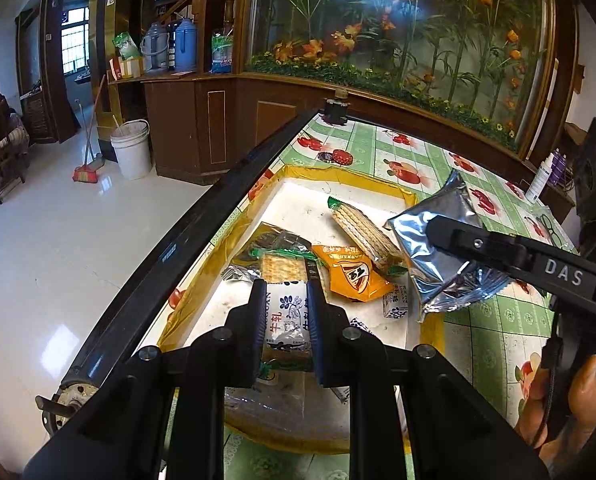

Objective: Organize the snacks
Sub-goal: 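Carry the candy and foil bag over the tray and open both tools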

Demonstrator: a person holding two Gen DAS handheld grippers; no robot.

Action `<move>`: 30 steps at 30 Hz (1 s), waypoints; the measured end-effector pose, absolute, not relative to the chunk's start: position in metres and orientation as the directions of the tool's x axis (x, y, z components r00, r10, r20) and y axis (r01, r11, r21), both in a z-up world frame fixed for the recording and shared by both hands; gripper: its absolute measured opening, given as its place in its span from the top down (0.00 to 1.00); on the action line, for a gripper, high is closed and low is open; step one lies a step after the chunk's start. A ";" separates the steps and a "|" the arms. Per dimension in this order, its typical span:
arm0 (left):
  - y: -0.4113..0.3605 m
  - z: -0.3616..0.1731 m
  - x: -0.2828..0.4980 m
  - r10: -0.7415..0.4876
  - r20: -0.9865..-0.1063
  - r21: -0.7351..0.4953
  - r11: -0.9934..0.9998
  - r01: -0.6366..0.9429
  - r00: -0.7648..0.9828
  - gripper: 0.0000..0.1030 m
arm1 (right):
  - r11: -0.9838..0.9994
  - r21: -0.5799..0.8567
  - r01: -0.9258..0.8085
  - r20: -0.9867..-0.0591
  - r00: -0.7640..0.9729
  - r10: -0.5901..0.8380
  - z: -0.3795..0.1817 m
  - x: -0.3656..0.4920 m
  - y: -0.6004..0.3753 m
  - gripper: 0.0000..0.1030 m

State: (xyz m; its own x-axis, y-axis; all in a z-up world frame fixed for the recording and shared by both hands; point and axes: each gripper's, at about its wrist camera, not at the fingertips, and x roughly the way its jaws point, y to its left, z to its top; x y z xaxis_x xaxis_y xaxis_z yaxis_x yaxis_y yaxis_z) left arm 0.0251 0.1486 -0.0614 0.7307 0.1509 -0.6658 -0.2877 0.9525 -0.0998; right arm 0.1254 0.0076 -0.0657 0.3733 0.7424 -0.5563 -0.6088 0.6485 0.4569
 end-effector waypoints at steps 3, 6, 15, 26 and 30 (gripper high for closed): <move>0.148 -0.062 0.026 0.151 -0.665 -0.100 0.953 -0.288 0.731 0.84 | 0.648 0.469 -0.600 -0.556 0.370 0.744 -0.070 0.130 0.009 0.78; 0.153 -0.062 0.026 0.157 -0.664 -0.105 0.948 -0.299 0.731 0.84 | 0.652 0.470 -0.595 -0.557 0.374 0.742 -0.072 0.134 0.009 0.78; 0.153 -0.067 0.031 0.157 -0.676 -0.101 0.948 -0.302 0.720 0.84 | 0.650 0.479 -0.590 -0.565 0.359 0.743 -0.080 0.146 0.018 0.78; 0.136 -0.068 0.042 0.165 -0.682 -0.049 0.962 -0.269 0.712 0.84 | 0.649 0.493 -0.579 -0.571 0.347 0.743 -0.090 0.153 0.017 0.78; 0.131 -0.070 0.046 0.201 -0.703 0.001 0.959 -0.282 0.683 0.79 | 0.649 0.494 -0.579 -0.591 0.324 0.739 -0.094 0.156 0.022 0.67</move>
